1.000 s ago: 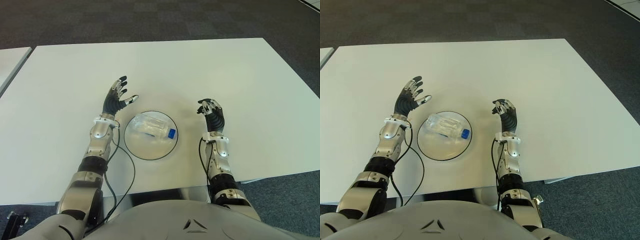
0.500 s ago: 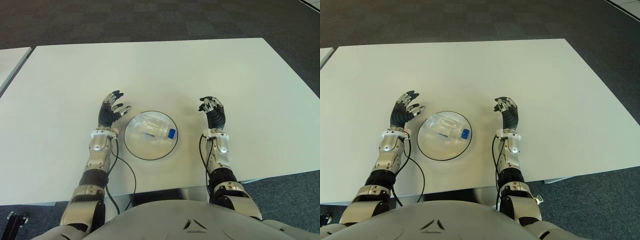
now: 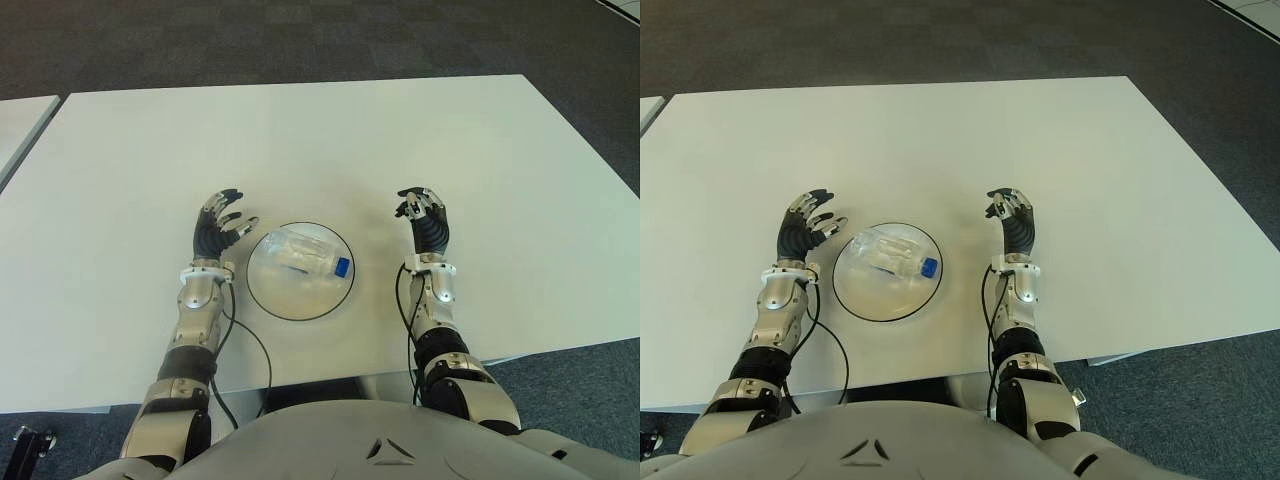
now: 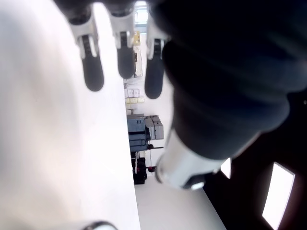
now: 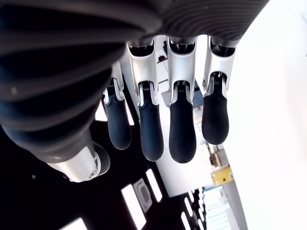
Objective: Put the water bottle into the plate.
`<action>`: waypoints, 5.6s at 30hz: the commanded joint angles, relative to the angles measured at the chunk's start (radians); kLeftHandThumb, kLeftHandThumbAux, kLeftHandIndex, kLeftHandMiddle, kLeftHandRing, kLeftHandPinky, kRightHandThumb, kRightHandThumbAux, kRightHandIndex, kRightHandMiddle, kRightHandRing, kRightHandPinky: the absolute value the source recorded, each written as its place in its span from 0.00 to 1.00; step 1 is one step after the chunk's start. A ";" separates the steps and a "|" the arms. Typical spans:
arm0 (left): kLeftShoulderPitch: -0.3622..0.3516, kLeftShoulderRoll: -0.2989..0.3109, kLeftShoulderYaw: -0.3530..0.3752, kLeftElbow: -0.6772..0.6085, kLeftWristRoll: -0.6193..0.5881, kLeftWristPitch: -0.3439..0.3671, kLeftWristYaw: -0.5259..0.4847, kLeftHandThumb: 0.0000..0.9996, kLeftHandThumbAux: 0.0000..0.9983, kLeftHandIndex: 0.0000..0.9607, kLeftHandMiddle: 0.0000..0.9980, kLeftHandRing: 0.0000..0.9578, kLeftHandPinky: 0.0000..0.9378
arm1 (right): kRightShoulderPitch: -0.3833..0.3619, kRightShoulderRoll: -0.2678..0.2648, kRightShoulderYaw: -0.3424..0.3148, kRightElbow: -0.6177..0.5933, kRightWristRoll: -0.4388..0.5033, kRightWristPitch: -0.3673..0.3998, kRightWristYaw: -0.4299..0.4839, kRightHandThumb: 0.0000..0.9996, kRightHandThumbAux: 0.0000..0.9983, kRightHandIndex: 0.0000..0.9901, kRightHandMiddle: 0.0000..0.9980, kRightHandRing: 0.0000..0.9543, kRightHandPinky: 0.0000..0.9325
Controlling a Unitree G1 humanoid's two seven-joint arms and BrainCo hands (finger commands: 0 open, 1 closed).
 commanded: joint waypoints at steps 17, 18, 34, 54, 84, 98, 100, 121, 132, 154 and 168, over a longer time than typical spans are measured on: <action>0.073 -0.042 0.029 -0.039 0.020 -0.074 0.044 0.16 1.00 0.35 0.35 0.34 0.36 | -0.009 -0.012 0.002 0.008 -0.061 0.017 -0.004 0.84 0.69 0.44 0.48 0.62 0.63; 0.075 -0.044 0.030 -0.042 0.018 -0.072 0.044 0.16 1.00 0.35 0.35 0.34 0.36 | -0.008 -0.012 0.003 0.003 -0.066 0.021 -0.007 0.84 0.69 0.44 0.48 0.62 0.63; 0.103 -0.064 0.038 -0.099 0.021 -0.045 0.063 0.13 0.99 0.37 0.38 0.38 0.40 | 0.034 0.004 0.026 -0.072 -0.088 0.107 -0.030 0.84 0.69 0.43 0.48 0.61 0.63; 0.096 -0.070 0.040 -0.071 0.004 -0.048 0.055 0.16 0.96 0.36 0.38 0.38 0.40 | 0.030 0.024 0.015 -0.027 -0.028 0.140 0.028 0.83 0.69 0.40 0.49 0.61 0.60; 0.103 -0.054 0.045 -0.073 0.005 -0.026 0.059 0.27 0.90 0.38 0.41 0.40 0.42 | -0.008 0.047 -0.023 0.110 -0.005 0.111 0.088 0.84 0.69 0.43 0.47 0.60 0.61; 0.107 -0.040 0.062 -0.066 0.017 -0.009 0.056 0.25 0.88 0.38 0.41 0.40 0.41 | -0.027 0.059 -0.031 0.177 -0.025 0.066 0.059 0.84 0.69 0.43 0.47 0.59 0.60; 0.105 -0.035 0.064 -0.059 0.014 -0.006 0.049 0.25 0.88 0.39 0.41 0.40 0.41 | -0.028 0.064 -0.035 0.187 -0.021 0.059 0.057 0.84 0.69 0.43 0.47 0.59 0.60; 0.109 -0.015 0.070 -0.052 -0.011 0.029 0.013 0.24 0.93 0.39 0.40 0.39 0.42 | -0.033 0.075 -0.048 0.222 -0.019 0.040 0.064 0.84 0.69 0.43 0.47 0.60 0.61; 0.125 -0.008 0.068 -0.100 -0.062 0.125 -0.052 0.22 0.93 0.36 0.38 0.41 0.47 | -0.028 0.075 -0.053 0.208 -0.006 0.058 0.079 0.84 0.69 0.43 0.47 0.59 0.60; 0.124 -0.012 0.072 -0.126 -0.067 0.167 -0.050 0.71 0.72 0.45 0.52 0.54 0.55 | 0.018 0.008 0.048 0.073 -0.155 0.203 -0.024 0.84 0.69 0.43 0.47 0.56 0.56; 0.118 -0.017 0.070 -0.107 -0.039 0.136 -0.027 0.71 0.71 0.45 0.58 0.58 0.59 | 0.051 -0.014 0.097 -0.030 -0.212 0.300 -0.067 0.84 0.69 0.44 0.46 0.54 0.56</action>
